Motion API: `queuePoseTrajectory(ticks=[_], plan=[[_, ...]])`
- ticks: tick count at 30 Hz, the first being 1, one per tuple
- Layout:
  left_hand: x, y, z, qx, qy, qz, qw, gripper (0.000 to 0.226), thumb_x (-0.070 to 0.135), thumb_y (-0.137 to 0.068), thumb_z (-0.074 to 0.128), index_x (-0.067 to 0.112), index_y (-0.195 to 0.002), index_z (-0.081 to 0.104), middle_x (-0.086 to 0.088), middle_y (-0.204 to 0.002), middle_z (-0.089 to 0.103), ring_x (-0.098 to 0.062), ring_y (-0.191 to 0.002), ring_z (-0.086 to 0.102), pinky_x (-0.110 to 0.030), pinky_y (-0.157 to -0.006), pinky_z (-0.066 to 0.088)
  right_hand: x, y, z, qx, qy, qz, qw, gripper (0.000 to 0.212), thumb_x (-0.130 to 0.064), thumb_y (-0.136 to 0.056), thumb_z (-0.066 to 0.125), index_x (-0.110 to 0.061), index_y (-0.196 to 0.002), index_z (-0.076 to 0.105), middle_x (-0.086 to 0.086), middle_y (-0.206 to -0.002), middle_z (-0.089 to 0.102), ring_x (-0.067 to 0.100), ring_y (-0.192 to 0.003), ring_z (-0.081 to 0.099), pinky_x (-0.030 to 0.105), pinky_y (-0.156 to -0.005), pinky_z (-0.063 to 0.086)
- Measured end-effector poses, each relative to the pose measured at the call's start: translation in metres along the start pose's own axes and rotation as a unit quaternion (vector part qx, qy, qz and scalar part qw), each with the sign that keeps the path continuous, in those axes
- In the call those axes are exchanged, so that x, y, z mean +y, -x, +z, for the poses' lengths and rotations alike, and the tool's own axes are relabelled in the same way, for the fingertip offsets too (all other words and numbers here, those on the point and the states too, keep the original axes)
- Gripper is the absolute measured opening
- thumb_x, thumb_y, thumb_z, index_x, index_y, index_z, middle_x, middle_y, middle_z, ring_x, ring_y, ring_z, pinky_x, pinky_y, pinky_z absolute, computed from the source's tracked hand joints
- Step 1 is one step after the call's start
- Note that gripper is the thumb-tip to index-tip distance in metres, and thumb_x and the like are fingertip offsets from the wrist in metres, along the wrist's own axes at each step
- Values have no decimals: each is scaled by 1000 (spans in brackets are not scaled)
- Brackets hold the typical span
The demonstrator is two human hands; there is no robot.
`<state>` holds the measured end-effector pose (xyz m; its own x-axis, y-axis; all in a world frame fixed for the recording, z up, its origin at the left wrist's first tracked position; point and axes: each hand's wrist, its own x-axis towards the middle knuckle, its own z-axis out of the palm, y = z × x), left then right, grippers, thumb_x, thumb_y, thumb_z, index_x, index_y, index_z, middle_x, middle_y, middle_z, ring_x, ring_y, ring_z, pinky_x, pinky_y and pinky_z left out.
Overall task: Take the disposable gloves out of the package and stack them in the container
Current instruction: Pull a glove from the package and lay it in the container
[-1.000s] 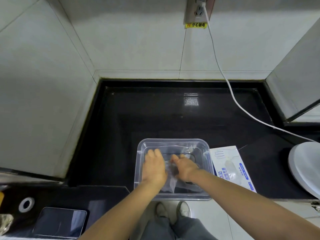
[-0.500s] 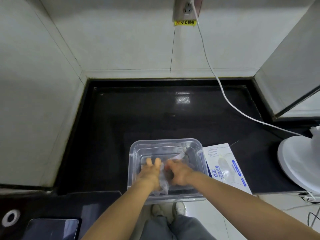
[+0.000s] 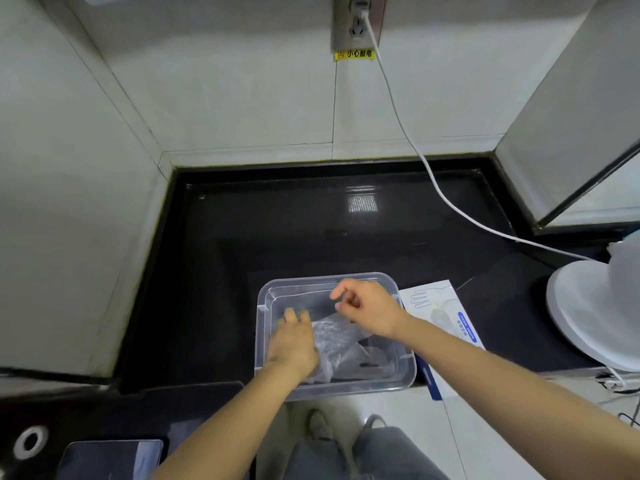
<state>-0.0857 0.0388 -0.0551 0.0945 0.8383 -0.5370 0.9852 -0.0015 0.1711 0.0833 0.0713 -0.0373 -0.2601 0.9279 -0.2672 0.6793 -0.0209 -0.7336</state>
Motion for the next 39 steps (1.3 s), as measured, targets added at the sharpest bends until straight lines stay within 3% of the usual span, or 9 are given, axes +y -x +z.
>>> queuePoseTrajectory(ticks=[5, 9, 13, 19, 23, 29, 32, 36, 39], plan=[[34, 23, -35, 166, 120, 49, 978, 21, 17, -95, 50, 17, -113, 60, -4, -116, 59, -26, -98, 62, -35, -79, 50, 18, 15, -64, 113, -27, 17, 993, 14, -6, -86, 62, -17, -80, 70, 3, -72, 69, 7, -61, 57, 25, -65, 47], [94, 35, -45, 176, 165, 137, 961, 11, 21, -92, 51, 20, -95, 61, -3, -88, 68, -27, -89, 62, -33, -76, 44, 67, 47, -88, 82, 111, 163, 977, 9, -19, -88, 58, -20, -84, 66, 3, -83, 70, 23, -80, 66, 30, -69, 50], [157, 29, -24, 72, 166, 179, 967, 26, 17, -91, 54, 16, -117, 59, -8, -107, 68, -27, -103, 61, -33, -86, 45, 99, 77, -71, -14, 241, 194, 951, 17, -24, -89, 56, -18, -102, 66, 2, -107, 57, 24, -98, 63, 31, -76, 49], [209, 23, 11, -67, 90, 122, 986, 51, 6, -93, 52, 3, -140, 32, -17, -136, 41, -37, -122, 49, -38, -94, 43, 109, 88, -57, 63, 259, 171, 948, 17, -7, -90, 53, -10, -97, 69, 5, -105, 58, 25, -88, 64, 30, -66, 44], [209, 17, 28, -76, 96, 87, 989, 72, 13, -89, 63, 11, -147, 20, -15, -140, 33, -36, -122, 50, -38, -97, 44, 119, 86, -66, 63, 183, 171, 966, 18, -9, -85, 55, -10, -77, 71, 7, -95, 63, 23, -76, 59, 31, -64, 47], [206, 17, 39, -57, 117, 73, 989, 75, 22, -77, 80, 15, -134, 31, -10, -130, 39, -30, -115, 56, -33, -89, 48, 124, 100, -83, 17, -179, 168, 969, 23, -7, -92, 61, -20, -74, 65, -4, -86, 66, 10, -81, 61, 19, -72, 49], [206, 15, 41, -57, 116, 65, 990, 82, 23, -76, 80, 15, -138, 28, -10, -132, 38, -31, -115, 56, -34, -87, 49, 135, 105, -78, 92, -180, 184, 962, 8, -13, -91, 65, -16, -85, 61, 2, -91, 66, 19, -87, 64, 32, -78, 55], [207, 14, 44, -55, 116, 56, 990, 90, 22, -78, 80, 15, -146, 20, -11, -136, 35, -31, -118, 54, -35, -91, 49, 134, 102, -76, 69, -33, 174, 982, 16, -15, -85, 73, -7, -73, 65, 8, -76, 66, 16, -70, 58, 33, -70, 51], [207, 13, 44, -50, 129, 56, 989, 89, 21, -77, 80, 15, -145, 23, -10, -134, 37, -29, -117, 55, -33, -91, 48, 124, 98, -84, 123, -121, 113, 978, 15, -12, -85, 73, -14, -71, 67, 3, -74, 67, 19, -69, 62, 30, -68, 54]])
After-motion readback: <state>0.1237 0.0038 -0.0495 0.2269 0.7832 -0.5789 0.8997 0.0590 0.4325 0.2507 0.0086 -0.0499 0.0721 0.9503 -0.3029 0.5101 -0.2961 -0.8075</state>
